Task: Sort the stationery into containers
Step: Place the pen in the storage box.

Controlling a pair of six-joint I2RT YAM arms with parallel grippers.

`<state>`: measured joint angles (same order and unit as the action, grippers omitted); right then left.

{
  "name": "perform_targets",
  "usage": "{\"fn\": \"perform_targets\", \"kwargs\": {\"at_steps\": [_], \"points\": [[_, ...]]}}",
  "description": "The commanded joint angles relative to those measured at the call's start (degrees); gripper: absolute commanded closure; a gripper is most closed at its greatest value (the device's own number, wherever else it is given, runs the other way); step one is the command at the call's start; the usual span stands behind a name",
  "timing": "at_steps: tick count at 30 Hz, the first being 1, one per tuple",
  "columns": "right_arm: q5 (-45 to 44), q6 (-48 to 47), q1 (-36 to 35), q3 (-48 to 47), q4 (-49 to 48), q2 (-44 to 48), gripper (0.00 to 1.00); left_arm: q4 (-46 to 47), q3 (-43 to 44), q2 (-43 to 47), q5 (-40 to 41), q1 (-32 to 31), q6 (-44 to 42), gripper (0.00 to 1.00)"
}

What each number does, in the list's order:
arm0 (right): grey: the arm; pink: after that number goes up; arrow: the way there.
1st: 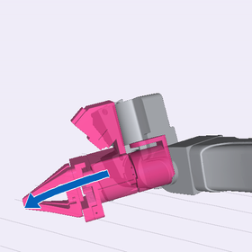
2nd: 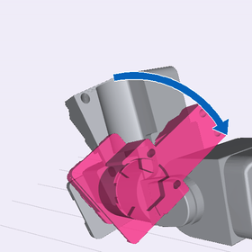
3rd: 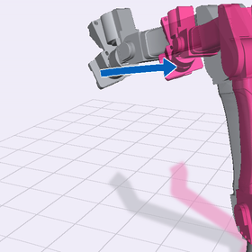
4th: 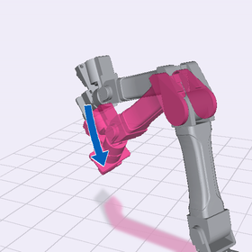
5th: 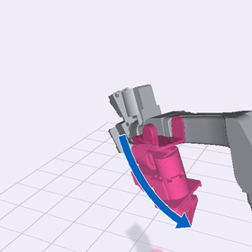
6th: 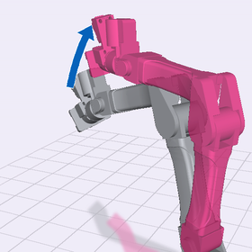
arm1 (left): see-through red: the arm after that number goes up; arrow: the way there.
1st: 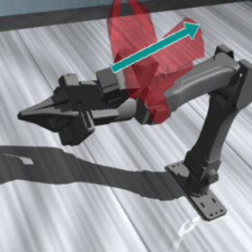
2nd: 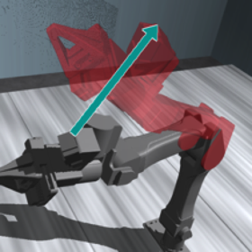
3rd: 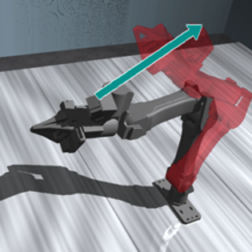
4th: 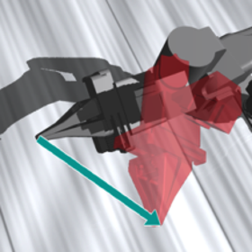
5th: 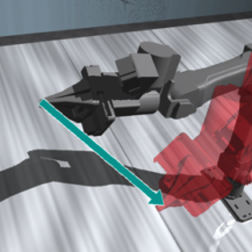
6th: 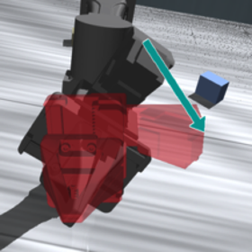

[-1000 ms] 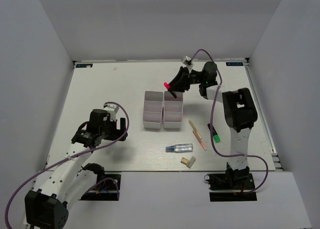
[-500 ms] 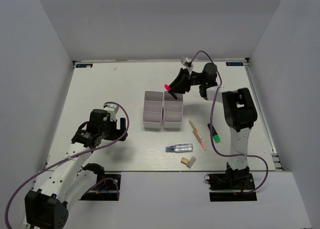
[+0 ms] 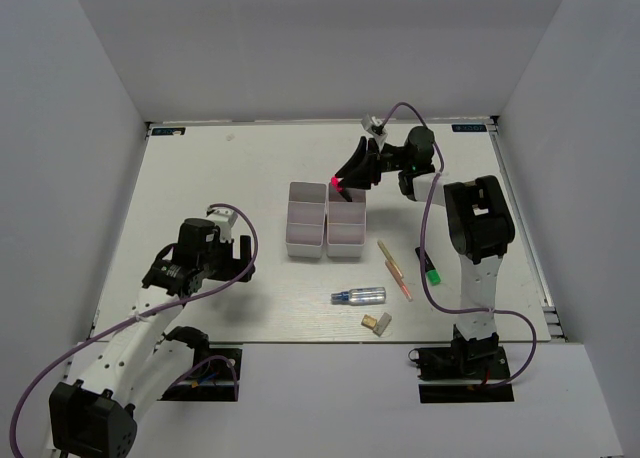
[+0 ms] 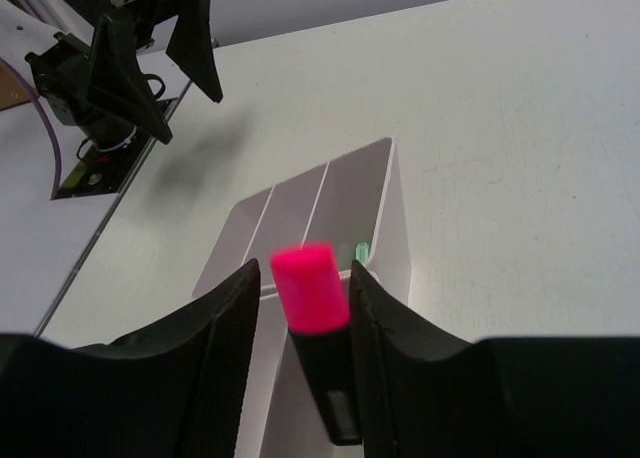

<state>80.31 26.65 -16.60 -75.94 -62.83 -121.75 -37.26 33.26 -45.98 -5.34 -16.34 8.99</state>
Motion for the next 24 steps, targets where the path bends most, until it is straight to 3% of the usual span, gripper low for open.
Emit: {"fn": "perform_targets", "kwargs": {"at_steps": [1,5,10,14,16,17,18,19,20,21,23,24], "points": [[0.11,-0.90,0.25,0.80,-2.04,1.34,0.55,0.96,-0.12,1.33,-0.72,0.34,-0.29,0.01],[0.02,-0.90,0.25,1.23,-2.04,1.52,0.47,1.04,-0.30,1.33,-0.89,0.25,-0.47,0.01],[-1.21,-0.38,0.95,1.32,-2.12,2.40,0.51,0.96,-0.38,1.50,-0.90,0.25,-0.29,0.01],[-4.19,2.17,2.45,2.99,-2.21,6.68,0.67,1.22,-0.21,1.77,-0.81,0.25,-0.29,0.01],[-6.73,-1.33,4.20,4.57,5.57,12.91,0.88,1.31,-0.21,2.12,-1.07,0.25,-0.29,0.01],[-7.79,-4.30,5.34,4.75,11.09,15.03,0.98,1.31,-0.12,2.38,-1.25,0.25,-0.03,0.01],[-15.63,-26.08,5.61,2.14,42.30,22.54,1.00,1.22,-0.21,2.38,-1.42,0.25,-0.12,0.01],[-22.76,-38.22,5.09,-0.32,58.18,24.96,1.00,1.39,-0.03,2.64,-1.60,0.25,0.06,0.01],[-29.88,-46.87,4.39,-2.44,79.92,27.07,1.00,1.31,0.14,2.65,-1.86,0.17,0.15,0.01],[-41.26,-57.92,3.51,-2.46,85.71,31.79,1.00,1.48,-0.03,2.65,-2.30,0.25,0.15,0.01],[-47.07,-54.70,4.91,0.70,88.99,34.55,0.96,1.66,0.14,3.00,-2.91,0.34,0.58,0.01],[-52.14,-56.87,5.35,0.71,96.59,37.00,0.70,1.66,0.32,3.00,-3.35,0.34,0.76,0.01]]}}
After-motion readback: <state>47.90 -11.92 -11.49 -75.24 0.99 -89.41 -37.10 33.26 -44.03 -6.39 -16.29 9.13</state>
